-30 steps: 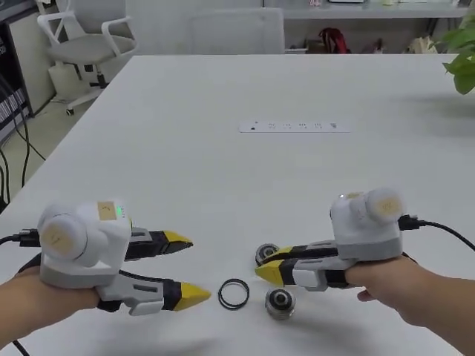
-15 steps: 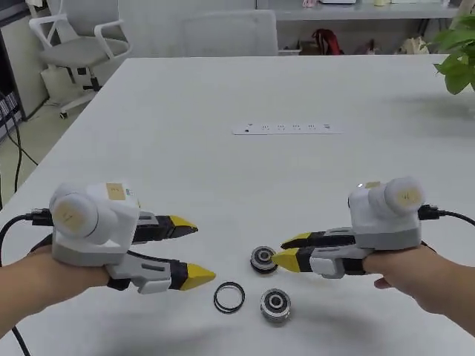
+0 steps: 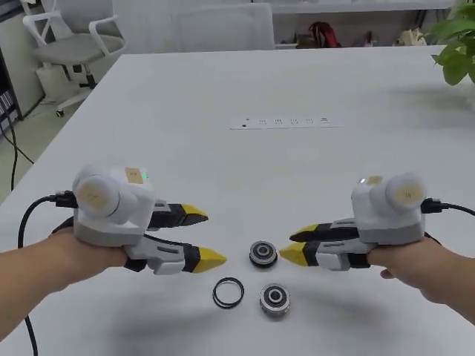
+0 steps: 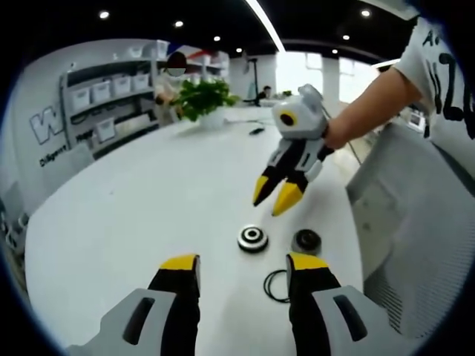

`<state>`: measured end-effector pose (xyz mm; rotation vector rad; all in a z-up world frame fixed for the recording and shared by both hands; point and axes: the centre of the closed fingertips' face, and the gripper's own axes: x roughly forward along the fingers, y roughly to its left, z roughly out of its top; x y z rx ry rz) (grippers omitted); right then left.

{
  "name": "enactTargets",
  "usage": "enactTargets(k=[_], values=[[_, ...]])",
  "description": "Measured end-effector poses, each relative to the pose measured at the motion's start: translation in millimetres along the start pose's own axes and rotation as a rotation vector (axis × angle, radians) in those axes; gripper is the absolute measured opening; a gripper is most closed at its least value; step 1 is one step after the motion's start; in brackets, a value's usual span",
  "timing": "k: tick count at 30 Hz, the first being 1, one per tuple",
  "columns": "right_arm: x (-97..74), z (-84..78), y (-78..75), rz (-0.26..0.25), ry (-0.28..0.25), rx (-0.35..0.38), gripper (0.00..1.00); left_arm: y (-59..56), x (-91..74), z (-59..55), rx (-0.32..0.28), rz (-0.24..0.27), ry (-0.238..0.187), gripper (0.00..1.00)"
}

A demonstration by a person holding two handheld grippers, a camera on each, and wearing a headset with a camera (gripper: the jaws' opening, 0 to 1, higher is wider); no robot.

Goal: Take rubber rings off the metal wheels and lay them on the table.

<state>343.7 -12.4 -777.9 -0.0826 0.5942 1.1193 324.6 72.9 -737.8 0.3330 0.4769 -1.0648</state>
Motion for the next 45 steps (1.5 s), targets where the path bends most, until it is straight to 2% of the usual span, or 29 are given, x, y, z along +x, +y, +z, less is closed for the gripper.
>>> enactTargets(k=[10, 26, 45], values=[[10.1, -8.7, 1.9, 0.004, 0.018, -0.034, 0.20, 0.6, 16.6, 0.7, -0.002, -0.019, 0.005, 0.47], [21.2, -17.3, 3.3, 0.017, 0.041, -0.076, 0.17, -10.3, 46.4, 0.3, 0.008, -0.069, 0.026, 0.42], [25.4, -20.4, 4.5, 0.023, 0.037, -0.072, 0.14, -18.3, 75.6, -10.9, -0.003, -0.097, 0.084, 0.32]])
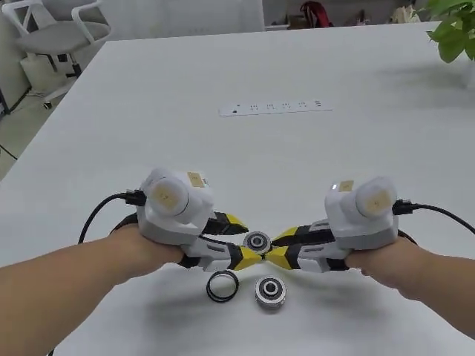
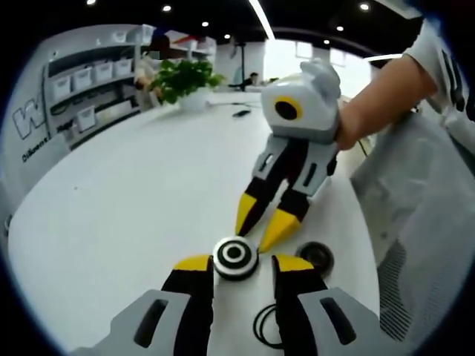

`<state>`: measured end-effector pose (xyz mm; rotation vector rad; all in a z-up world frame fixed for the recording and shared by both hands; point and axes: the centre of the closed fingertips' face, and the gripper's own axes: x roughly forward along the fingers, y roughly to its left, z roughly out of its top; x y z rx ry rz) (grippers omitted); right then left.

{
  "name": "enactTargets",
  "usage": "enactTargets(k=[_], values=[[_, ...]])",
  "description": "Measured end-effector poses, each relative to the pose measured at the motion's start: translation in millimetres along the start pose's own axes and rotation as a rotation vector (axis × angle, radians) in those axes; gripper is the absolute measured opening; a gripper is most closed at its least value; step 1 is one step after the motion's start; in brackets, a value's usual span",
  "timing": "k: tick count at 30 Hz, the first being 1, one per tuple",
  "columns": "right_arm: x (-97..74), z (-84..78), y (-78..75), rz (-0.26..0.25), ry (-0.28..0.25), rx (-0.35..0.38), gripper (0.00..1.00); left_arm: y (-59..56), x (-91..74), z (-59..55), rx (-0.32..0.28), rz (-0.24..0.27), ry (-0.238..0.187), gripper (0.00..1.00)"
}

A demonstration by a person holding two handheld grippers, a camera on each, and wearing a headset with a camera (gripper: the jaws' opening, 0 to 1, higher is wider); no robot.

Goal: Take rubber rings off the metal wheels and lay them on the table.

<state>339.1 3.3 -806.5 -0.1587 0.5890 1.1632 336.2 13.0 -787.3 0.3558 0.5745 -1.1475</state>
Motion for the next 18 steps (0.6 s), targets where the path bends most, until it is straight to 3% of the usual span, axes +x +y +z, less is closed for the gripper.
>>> enactTargets(k=[9, 15, 18], values=[[-0.1, 0.7, -0.4, -0.002, -0.005, 0.002, 0.14, 4.6, 5.5, 4.6, -0.012, 0.016, -0.006, 0.22], [-0.2, 1.1, -0.2, -0.004, -0.007, 0.002, 0.13, 3.8, 9.2, 0.5, -0.001, 0.019, 0.021, 0.19], [-0.3, 1.0, -0.4, -0.004, -0.008, 0.002, 0.13, 4.9, 9.8, -0.3, -0.011, 0.025, 0.015, 0.18]])
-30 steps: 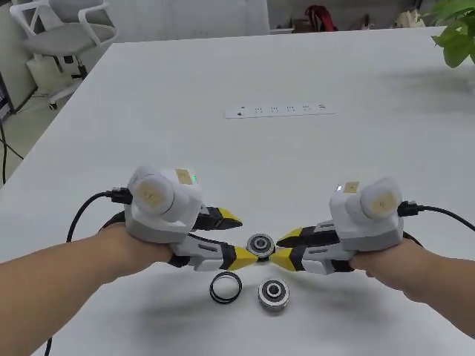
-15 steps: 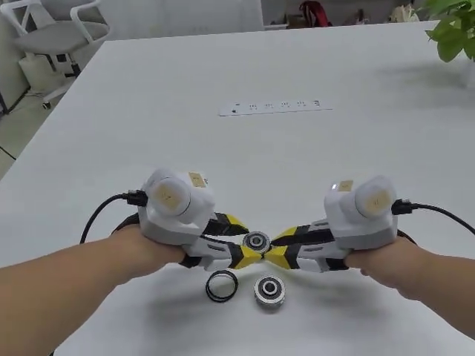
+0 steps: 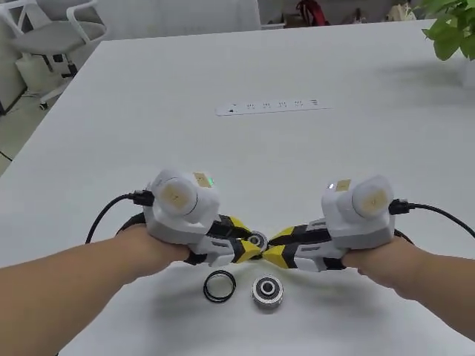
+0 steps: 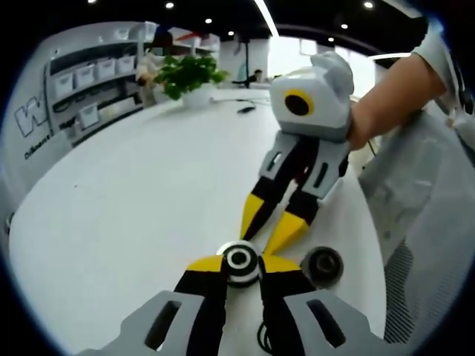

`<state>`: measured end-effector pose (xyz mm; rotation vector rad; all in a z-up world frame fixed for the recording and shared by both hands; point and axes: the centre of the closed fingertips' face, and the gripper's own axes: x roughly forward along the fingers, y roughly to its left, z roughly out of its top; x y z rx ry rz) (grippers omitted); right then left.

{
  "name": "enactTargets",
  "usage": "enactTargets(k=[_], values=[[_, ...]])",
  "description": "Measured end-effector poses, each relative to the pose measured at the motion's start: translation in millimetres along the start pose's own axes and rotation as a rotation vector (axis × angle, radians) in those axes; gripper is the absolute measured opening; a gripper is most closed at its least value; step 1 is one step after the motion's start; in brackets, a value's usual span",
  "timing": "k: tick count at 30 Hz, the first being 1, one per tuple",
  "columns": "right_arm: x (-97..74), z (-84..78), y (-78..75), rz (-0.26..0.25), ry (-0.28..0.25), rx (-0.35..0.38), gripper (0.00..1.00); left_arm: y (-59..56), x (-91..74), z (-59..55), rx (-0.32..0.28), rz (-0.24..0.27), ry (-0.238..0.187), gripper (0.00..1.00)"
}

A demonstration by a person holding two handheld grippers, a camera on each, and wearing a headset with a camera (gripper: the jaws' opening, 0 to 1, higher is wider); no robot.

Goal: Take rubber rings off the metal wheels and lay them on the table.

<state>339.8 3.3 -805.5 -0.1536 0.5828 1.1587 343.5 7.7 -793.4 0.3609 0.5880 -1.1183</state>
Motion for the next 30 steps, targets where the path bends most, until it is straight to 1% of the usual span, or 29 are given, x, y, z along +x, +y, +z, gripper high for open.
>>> enactTargets(k=[4, 5, 17, 20, 30], values=[[0.1, -0.2, 0.1, 0.000, -0.001, 0.003, 0.13, 4.2, 0.2, 0.3, -0.021, 0.021, -0.007, 0.15], [0.2, -0.2, -0.1, 0.000, -0.003, 0.005, 0.13, 4.7, 0.2, 0.1, -0.019, 0.024, -0.008, 0.14], [0.3, -0.7, -1.5, 0.001, -0.009, 0.021, 0.13, 3.4, 0.5, 1.3, -0.034, 0.041, -0.020, 0.14], [-0.3, -1.5, -2.8, -0.006, -0.007, 0.022, 0.09, 2.9, 0.9, 1.4, -0.027, 0.044, -0.016, 0.14], [-1.2, -2.2, -5.5, -0.019, -0.011, 0.057, 0.02, 2.1, -0.2, 2.1, -0.020, 0.059, -0.011, 0.13]])
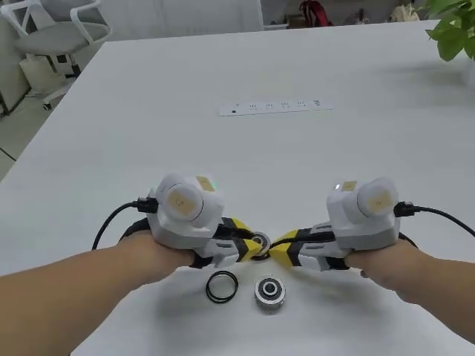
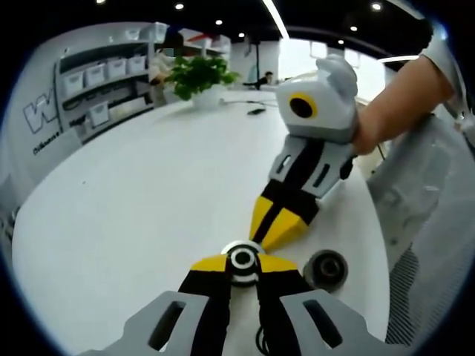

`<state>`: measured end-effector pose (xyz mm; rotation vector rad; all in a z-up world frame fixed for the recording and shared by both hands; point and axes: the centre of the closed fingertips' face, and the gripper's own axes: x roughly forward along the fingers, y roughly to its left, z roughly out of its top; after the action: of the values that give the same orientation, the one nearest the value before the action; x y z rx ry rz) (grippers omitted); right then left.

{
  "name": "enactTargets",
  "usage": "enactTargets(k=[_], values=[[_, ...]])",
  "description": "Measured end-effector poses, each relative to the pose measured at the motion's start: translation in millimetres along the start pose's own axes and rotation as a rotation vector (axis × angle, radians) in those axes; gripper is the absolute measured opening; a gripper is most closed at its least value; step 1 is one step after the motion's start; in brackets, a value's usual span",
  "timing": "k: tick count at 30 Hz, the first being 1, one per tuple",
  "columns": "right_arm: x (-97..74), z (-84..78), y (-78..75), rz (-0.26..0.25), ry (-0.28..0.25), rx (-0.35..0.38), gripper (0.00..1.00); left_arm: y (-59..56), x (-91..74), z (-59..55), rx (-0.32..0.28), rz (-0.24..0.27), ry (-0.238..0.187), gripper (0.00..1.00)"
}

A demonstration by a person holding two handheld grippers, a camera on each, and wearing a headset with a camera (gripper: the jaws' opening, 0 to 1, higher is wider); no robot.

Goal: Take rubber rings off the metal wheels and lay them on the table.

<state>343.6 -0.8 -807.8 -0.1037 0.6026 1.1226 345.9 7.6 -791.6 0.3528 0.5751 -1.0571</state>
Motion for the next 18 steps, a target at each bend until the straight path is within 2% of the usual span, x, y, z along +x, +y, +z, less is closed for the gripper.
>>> enactTargets(k=[5, 14, 18], values=[[-1.2, 0.1, -1.1, -0.006, -0.002, 0.036, 0.00, -1.1, 0.3, -0.4, 0.022, 0.007, 0.005, 0.13], [-5.4, 4.0, -5.2, -0.012, -0.046, 0.161, 0.00, -2.3, 0.4, -0.5, 0.047, 0.020, 0.011, 0.13], [-7.2, 13.3, -6.3, -0.009, -0.102, 0.245, 0.00, -3.4, 0.4, -0.4, 0.049, 0.023, 0.012, 0.13]])
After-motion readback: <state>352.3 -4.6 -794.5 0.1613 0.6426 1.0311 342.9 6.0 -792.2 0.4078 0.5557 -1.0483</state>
